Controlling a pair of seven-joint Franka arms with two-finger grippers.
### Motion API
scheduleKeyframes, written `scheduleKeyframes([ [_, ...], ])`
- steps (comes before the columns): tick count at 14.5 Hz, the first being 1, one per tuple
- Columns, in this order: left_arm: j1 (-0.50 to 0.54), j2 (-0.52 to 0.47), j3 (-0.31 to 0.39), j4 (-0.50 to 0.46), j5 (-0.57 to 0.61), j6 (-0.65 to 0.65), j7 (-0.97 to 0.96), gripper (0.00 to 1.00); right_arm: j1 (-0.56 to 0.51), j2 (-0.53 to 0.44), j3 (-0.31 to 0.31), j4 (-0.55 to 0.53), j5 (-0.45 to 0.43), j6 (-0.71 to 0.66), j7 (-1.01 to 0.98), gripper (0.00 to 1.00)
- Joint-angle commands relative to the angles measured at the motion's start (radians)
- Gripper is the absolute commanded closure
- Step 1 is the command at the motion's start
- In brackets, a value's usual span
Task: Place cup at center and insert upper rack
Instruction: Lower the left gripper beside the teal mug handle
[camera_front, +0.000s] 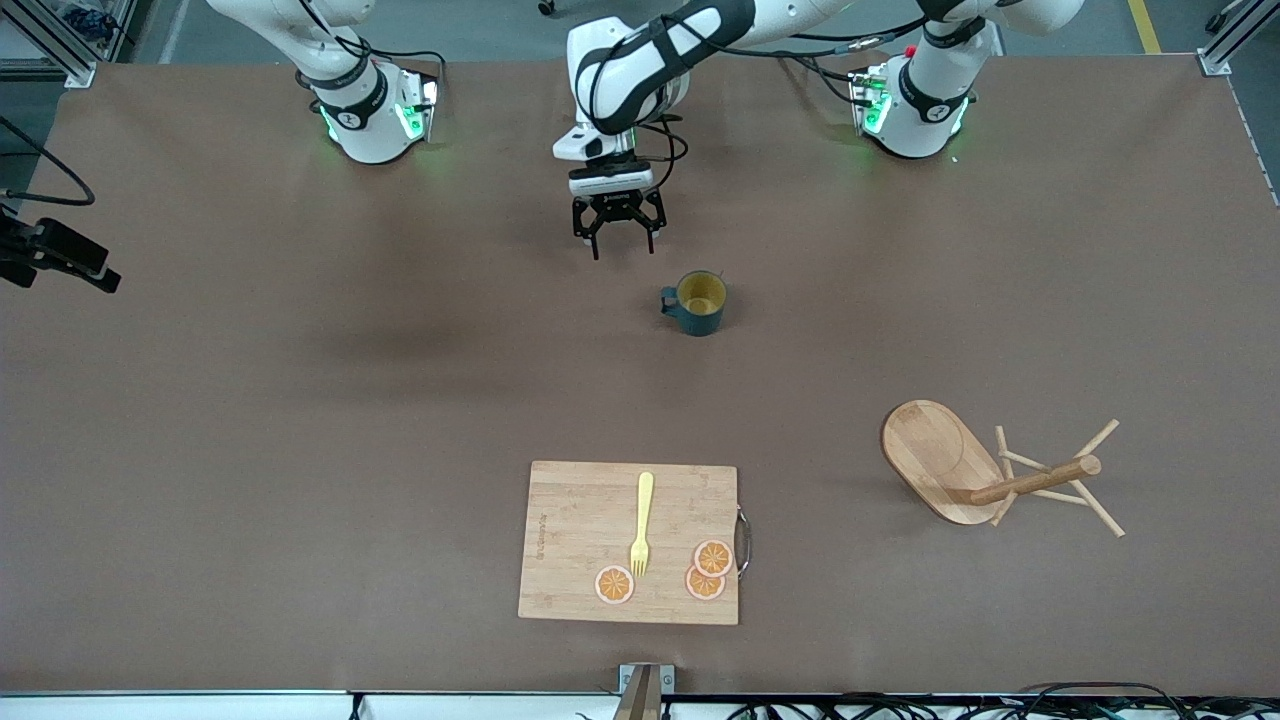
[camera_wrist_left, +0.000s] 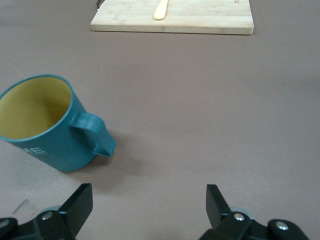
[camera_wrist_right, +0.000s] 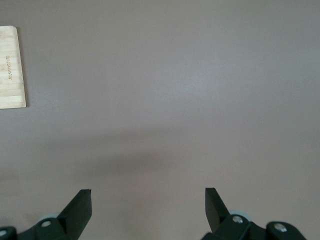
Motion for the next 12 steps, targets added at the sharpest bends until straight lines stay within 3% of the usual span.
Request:
scheduleKeyframes([
  [1,-0.005,-0.004,0.004,-0.034,0.040,-0.002,-0.042,0.00,0.000,-0.035,-0.002,-0.042,-0.017,0.010,0.000,0.00],
  [9,-0.029,0.002,0.011,-0.036,0.043,-0.046,-0.096,0.00,0.002,-0.035,-0.002,-0.043,-0.016,0.004,0.000,0.00],
  [12,-0.113,0.033,0.073,-0.039,0.116,-0.137,-0.175,0.00,0.003,-0.035,-0.002,-0.042,-0.017,0.006,0.000,0.00],
])
